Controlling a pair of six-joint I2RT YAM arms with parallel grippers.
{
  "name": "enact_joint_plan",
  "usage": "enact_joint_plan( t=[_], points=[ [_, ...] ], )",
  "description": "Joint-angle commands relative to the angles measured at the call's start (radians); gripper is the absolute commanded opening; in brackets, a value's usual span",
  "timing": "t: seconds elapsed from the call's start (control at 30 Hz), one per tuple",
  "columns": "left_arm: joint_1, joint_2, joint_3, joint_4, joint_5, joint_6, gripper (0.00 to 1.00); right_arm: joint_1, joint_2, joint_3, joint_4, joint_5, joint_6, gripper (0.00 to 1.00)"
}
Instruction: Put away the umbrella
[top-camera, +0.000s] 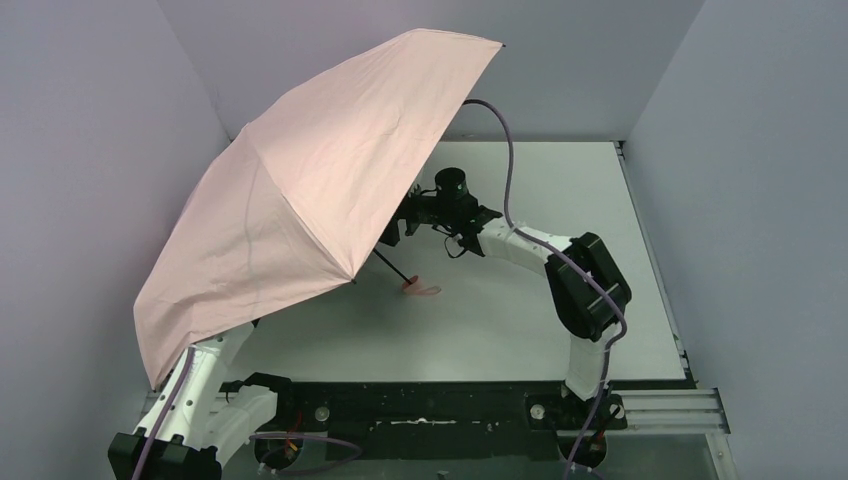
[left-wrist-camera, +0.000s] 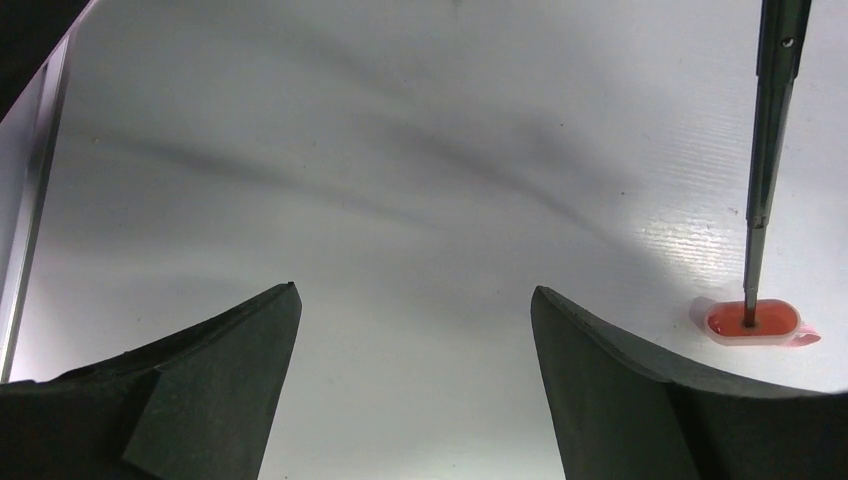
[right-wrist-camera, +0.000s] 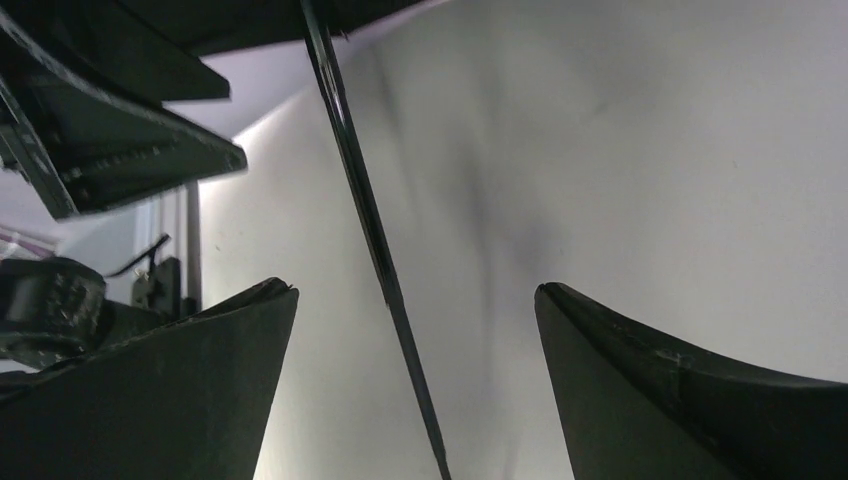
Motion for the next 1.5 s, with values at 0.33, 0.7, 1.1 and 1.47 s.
enact_joint_plan(
  t=[0.33,0.7,1.1,1.47],
  points=[
    [0.021,-0.014,0.033,0.081,0.062,0.003,0.83,0.098,0.189,0.292,0.198,-0.105,0.125,0.83],
    [0.02,-0.019,-0.119,0.196,0.185,-0.135,0.8,0.129,0.314,0.471,0.126,0.005,0.125,0.55],
    [0.001,-0.079,-0.132,0.126,0.166,-0.156,0.8,0.129,0.35,0.583,0.05,0.023,0.1,0.13],
    [0.005,-0.134,-0.053,0.052,0.098,-0.131,0.97,0.129,0.227,0.483,0.132,0.106,0.117,0.0]
  ],
)
